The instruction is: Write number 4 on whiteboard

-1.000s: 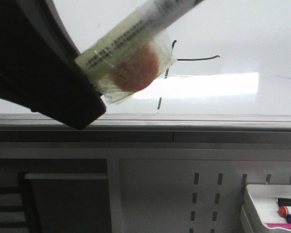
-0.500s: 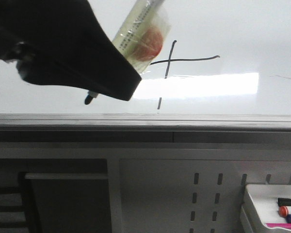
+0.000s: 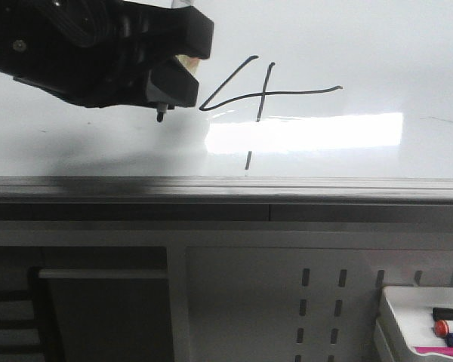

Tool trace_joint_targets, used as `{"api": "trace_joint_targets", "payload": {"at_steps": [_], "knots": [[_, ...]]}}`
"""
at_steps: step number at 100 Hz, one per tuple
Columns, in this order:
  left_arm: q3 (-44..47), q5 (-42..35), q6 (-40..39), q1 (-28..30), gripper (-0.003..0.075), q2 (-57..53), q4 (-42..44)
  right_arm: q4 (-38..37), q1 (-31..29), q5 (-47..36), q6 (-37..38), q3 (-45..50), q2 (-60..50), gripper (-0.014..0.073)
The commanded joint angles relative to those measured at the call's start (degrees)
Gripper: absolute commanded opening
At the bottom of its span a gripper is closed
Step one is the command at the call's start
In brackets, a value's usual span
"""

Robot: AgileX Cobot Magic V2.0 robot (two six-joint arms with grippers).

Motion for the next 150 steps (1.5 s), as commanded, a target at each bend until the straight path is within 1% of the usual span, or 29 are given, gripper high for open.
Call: {"api": "trace_joint_targets", "payload": {"at_steps": [1,13,29,49,58,70,86,150], "knots": [[-1.73,-7.71,-0.36,1.45,-0.0020,-0.91,-1.67,0.84,-0.46,-4.48,0.29,-1.39,-0.37,-0.0063],[-2.14,-9.46,-0.15,3.47,-0.0020,0.43,-4.74,0.84,-0.88,-4.48,0.29,-1.39,-0.37,-0.0063],[-3.18,-9.36,0.24,5.76,-0.0020,2.89,-5.22,0.84,-1.98,-4.48,0.43,-1.39,-0.37,-0.0063],[-5.62,-9.05,1.20,6.41,-0.0020,5.18,-5.47,0.84,-2.10,-4.58,3.23,-1.39,-0.37,-0.0063],[-6.50,-8.74,1.36,6.64,-0.0020,6.07,-5.47,0.84,-2.10,-4.58,3.23,-1.39,-0.37,-0.0063],[-7.07,-7.40,1.36,7.77,-0.0020,6.88,-5.47,0.95,-2.10,-4.58,3.23,-1.39,-0.37,-0.0063],[-7.07,-3.79,1.36,10.08,-0.0020,7.56,-7.08,0.95,-2.10,-4.58,3.23,-1.39,-0.27,-0.0063],[-6.87,-1.50,1.36,10.53,-0.0020,7.70,-6.97,1.05,-2.10,-5.30,3.23,-1.39,-0.27,-0.0063]]}}
